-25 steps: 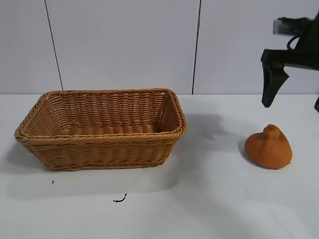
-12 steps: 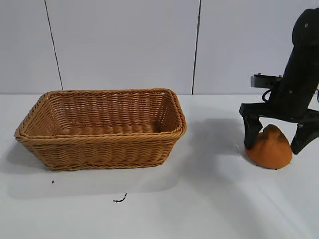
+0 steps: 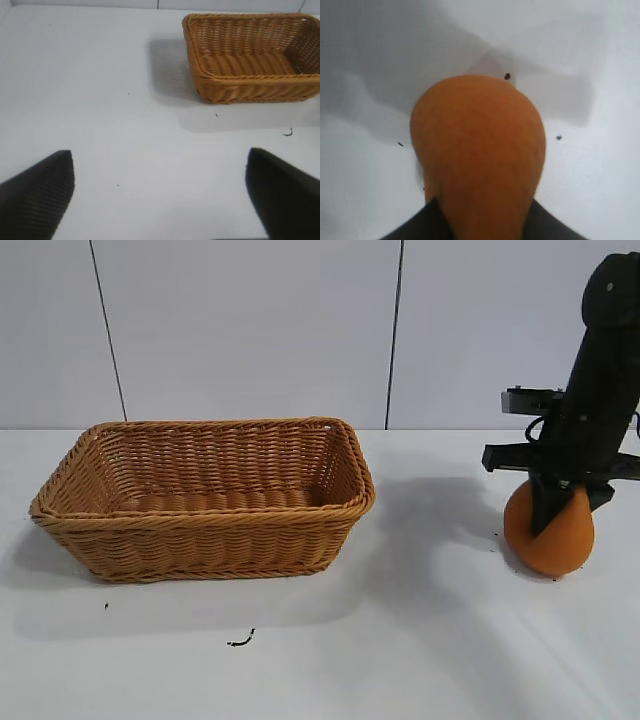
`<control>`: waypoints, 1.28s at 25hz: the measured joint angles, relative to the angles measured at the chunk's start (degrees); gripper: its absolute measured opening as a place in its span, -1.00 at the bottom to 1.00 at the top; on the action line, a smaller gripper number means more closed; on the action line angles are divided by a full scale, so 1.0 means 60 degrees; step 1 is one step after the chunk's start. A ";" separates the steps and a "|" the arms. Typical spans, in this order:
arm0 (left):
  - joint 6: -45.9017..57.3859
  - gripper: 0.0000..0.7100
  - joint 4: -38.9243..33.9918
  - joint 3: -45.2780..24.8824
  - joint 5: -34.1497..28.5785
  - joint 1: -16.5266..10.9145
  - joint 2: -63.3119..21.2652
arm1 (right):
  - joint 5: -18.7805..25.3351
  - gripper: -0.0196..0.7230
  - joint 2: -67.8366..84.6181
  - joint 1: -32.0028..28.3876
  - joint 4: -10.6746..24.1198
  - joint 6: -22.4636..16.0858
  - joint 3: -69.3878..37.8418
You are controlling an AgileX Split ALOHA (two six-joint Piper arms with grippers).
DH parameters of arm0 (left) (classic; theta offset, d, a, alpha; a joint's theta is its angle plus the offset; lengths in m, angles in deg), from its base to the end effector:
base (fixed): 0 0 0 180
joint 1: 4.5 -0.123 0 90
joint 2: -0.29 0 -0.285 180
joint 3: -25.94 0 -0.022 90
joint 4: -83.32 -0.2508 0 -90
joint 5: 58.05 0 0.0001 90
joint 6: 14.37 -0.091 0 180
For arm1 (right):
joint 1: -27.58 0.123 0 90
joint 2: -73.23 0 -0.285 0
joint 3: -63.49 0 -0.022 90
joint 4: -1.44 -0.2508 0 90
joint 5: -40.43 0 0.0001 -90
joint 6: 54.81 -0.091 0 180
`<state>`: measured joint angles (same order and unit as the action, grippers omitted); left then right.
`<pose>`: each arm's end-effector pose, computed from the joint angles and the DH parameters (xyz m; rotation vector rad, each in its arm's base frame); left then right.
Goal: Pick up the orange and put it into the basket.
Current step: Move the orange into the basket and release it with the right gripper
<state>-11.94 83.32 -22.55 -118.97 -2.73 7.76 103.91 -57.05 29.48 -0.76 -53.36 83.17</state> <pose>-0.0059 0.0002 0.2774 -0.0118 2.0402 -0.0459 0.4357 0.0176 0.1823 -0.0655 3.0372 0.0542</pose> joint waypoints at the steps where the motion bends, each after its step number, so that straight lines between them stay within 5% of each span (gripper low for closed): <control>1: 0.0000 0.88 0.0000 0.0000 0.0000 0.0000 0.0000 | 0.0137 -0.70 0.0109 0.0000 0.0000 0.0000 0.0323; 12: 0.0000 0.88 0.0000 0.0000 0.0003 0.0000 0.0000 | 0.1022 -0.70 0.0394 0.0141 -0.0173 -0.0045 0.2854; 18: 0.0000 0.88 0.0000 0.0000 0.0003 0.0000 0.0000 | 0.1016 -0.70 0.0394 0.1416 -0.0160 -0.0242 0.2924; 32: 0.0000 0.88 0.0000 0.0000 0.0003 0.0000 0.0000 | -0.1080 -0.70 -0.0314 0.5200 -0.0224 -0.0731 0.2931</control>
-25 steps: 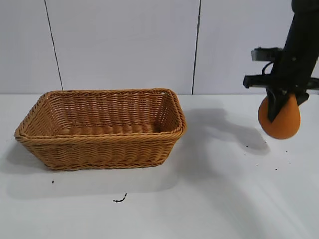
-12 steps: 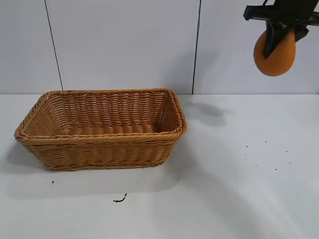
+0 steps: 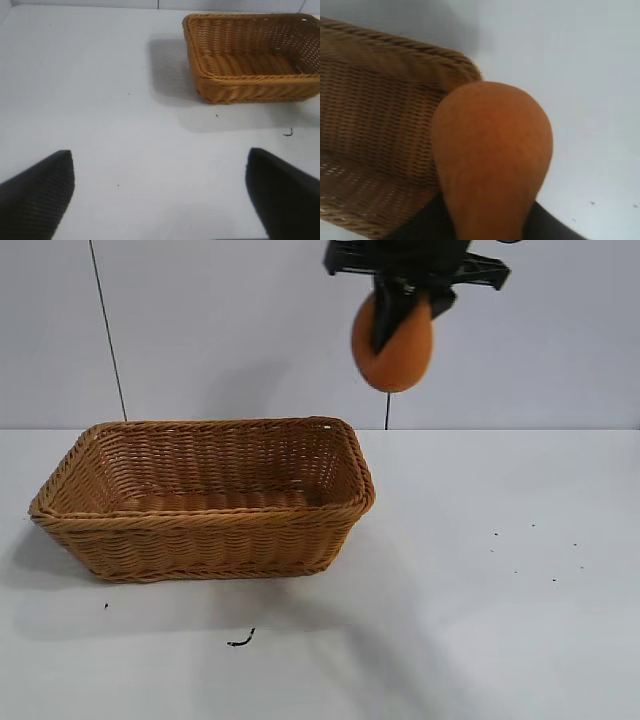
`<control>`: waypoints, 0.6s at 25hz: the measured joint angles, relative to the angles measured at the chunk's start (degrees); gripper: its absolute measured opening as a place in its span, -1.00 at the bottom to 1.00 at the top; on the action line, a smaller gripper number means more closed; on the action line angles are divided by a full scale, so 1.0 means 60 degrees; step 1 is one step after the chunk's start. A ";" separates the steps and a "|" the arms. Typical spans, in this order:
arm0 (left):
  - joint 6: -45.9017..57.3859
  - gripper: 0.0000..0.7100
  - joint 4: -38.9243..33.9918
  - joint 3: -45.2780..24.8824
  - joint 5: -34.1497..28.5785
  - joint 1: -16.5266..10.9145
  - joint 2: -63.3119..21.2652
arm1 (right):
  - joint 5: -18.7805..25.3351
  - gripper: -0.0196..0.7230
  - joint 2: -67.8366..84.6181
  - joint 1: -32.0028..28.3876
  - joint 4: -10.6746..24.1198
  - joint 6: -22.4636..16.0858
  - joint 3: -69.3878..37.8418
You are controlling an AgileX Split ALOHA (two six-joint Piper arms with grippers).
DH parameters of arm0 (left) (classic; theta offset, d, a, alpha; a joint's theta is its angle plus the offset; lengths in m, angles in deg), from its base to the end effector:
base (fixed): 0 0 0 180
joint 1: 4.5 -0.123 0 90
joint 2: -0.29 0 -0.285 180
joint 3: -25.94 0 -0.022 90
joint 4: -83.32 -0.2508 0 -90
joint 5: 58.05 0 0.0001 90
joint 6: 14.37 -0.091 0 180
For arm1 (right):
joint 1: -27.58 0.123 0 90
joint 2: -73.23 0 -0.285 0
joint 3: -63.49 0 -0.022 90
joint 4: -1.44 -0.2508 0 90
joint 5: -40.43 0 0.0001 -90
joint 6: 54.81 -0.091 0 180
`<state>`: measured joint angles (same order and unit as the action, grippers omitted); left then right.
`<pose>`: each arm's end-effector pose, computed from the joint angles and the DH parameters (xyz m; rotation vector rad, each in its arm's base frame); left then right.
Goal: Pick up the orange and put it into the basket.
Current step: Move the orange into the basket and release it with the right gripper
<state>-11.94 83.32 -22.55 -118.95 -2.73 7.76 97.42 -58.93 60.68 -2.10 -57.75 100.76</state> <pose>-0.0059 0.0002 0.2775 -0.0117 2.0399 -0.0459 0.4044 0.2693 0.2546 -0.6702 2.5939 0.2843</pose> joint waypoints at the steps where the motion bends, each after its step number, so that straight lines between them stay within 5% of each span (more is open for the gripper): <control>1: 0.0000 0.88 0.0000 0.0000 0.0000 0.0000 0.0000 | -0.0196 -0.70 -0.0155 0.0133 0.0000 -0.0069 0.0000; 7: 0.0000 0.88 0.0000 0.0000 0.0000 0.0000 0.0000 | -0.1177 -0.70 -0.1083 0.0289 -0.0100 -0.0241 0.0000; 13: 0.0000 0.88 0.0000 0.0000 0.0000 0.0000 0.0000 | -0.1300 -0.68 -0.1668 0.0289 -0.0153 -0.0241 0.0000; 15: 0.0000 0.88 0.0000 0.0000 0.0000 0.0000 0.0000 | -0.1298 -0.42 -0.1678 0.0292 -0.0183 -0.0241 0.0000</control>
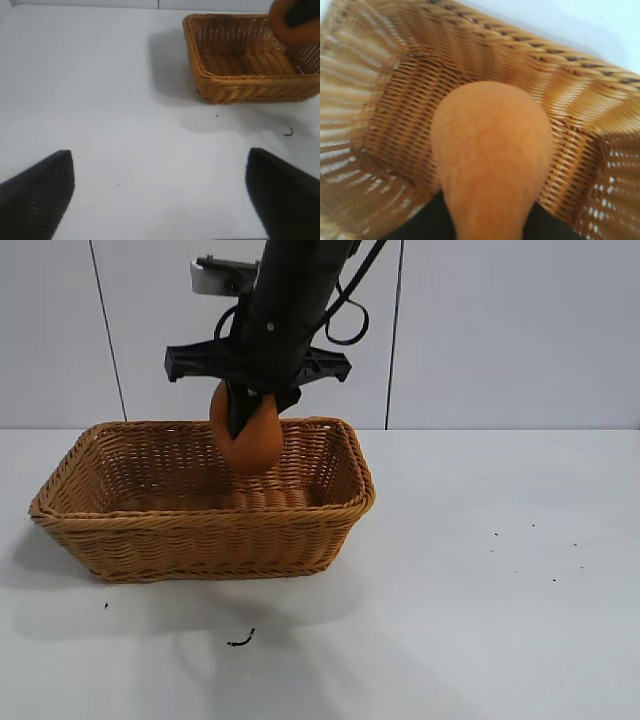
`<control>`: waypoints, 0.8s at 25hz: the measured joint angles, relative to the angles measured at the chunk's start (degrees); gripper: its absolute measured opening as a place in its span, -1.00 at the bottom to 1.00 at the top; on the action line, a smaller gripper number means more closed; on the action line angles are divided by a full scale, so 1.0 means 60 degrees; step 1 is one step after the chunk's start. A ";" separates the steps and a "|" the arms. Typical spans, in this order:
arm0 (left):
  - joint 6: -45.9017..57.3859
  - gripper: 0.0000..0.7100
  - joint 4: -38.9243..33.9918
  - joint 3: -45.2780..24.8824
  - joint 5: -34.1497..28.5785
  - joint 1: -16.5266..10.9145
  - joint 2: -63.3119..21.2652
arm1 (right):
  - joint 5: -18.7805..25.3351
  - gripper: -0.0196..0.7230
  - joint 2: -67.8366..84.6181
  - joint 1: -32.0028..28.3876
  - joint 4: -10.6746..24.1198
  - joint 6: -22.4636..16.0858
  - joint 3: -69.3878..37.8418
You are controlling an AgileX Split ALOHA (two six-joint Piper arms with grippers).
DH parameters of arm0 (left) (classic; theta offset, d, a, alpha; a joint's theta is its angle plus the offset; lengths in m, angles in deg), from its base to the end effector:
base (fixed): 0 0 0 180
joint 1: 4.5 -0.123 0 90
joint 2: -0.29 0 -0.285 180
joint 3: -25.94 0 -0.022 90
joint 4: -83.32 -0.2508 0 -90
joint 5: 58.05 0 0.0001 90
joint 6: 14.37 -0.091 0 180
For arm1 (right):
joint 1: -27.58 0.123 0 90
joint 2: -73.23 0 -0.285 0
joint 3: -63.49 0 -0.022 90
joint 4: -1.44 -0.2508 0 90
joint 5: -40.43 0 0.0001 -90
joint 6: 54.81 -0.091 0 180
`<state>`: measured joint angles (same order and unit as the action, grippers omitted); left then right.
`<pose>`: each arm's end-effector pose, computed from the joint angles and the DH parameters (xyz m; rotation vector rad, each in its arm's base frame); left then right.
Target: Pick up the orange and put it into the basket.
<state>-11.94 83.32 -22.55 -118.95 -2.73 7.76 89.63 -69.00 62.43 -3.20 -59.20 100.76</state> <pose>-0.0059 0.0002 0.2775 -0.0117 2.0399 -0.0459 0.4177 0.2977 0.1723 -0.6647 2.6429 0.3042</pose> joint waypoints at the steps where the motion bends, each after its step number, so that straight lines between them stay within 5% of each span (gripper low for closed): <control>1: 0.0000 0.88 0.0000 0.0000 0.0000 0.0000 0.0000 | 0.0007 -0.22 0.0000 0.0008 -0.0023 0.0000 0.0000; 3: 0.0000 0.88 0.0000 0.0000 0.0000 0.0000 0.0000 | 0.0169 0.39 0.0009 0.0008 -0.0030 0.0000 0.0000; 6: 0.0000 0.88 0.0000 0.0000 0.0000 0.0000 0.0000 | 0.0357 0.80 0.0202 0.0008 -0.0002 0.0000 0.0017; 14: 0.0000 0.88 0.0000 0.0000 0.0000 0.0000 0.0000 | 0.2442 0.92 0.0657 -0.0226 0.1090 -0.0222 0.1744; 20: 0.0000 0.88 0.0000 0.0000 0.0000 0.0000 0.0000 | 0.3127 0.92 0.0689 -0.1877 0.1296 -0.0393 0.2057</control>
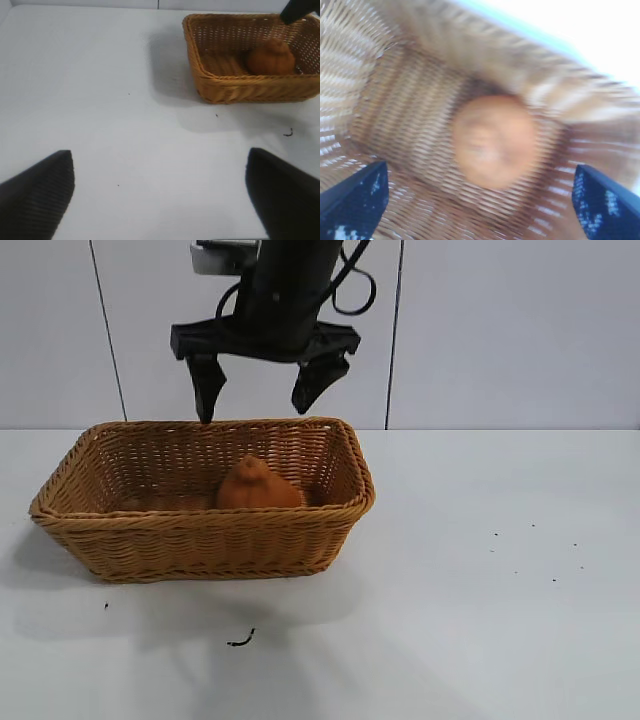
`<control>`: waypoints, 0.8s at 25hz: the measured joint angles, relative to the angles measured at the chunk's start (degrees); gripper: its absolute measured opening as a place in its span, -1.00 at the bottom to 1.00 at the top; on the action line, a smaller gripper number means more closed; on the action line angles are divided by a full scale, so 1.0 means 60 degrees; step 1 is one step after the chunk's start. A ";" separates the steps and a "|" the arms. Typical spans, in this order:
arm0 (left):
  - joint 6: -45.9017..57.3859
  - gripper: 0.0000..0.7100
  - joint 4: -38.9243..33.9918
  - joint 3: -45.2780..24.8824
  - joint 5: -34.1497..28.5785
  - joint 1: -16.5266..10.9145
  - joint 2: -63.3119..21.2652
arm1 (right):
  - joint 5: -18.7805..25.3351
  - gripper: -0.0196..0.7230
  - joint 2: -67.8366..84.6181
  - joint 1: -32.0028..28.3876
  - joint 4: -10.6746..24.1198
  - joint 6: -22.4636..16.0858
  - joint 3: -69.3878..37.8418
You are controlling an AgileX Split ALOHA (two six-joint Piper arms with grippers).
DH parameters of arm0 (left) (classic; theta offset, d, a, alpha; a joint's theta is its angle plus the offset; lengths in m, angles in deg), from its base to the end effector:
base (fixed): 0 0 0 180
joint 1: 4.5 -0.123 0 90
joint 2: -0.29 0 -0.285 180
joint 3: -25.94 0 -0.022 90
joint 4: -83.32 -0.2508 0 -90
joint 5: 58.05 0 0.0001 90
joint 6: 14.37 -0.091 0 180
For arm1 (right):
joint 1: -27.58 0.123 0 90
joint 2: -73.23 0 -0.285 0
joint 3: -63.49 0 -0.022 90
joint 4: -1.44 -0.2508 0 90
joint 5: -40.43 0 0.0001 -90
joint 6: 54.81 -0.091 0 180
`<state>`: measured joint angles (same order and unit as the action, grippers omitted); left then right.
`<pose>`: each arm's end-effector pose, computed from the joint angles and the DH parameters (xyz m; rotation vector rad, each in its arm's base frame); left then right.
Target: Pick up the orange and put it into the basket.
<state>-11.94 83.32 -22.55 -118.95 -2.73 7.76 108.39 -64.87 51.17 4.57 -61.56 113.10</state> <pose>-0.0059 0.0002 0.2775 -0.0117 2.0399 -0.0459 0.4587 0.1953 0.2586 -0.4131 2.6984 0.0766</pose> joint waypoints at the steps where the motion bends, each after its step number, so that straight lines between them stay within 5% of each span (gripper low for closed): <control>1: 0.0000 0.88 0.0000 0.0000 0.0000 0.0000 0.0000 | 0.0073 0.92 0.0000 -0.0292 0.0021 0.0000 0.0000; 10: 0.0000 0.88 0.0000 0.0000 -0.0011 0.0000 0.0000 | 0.0267 0.92 0.0000 -0.2953 0.0088 0.0205 0.0019; 20: 0.0000 0.88 0.0000 0.0000 -0.0011 0.0000 0.0000 | 0.0286 0.92 0.0030 -0.3254 0.0189 0.0427 -0.0065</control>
<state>-11.94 83.32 -22.55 -119.02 -2.73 7.76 110.11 -64.69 31.65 5.71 -58.99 112.71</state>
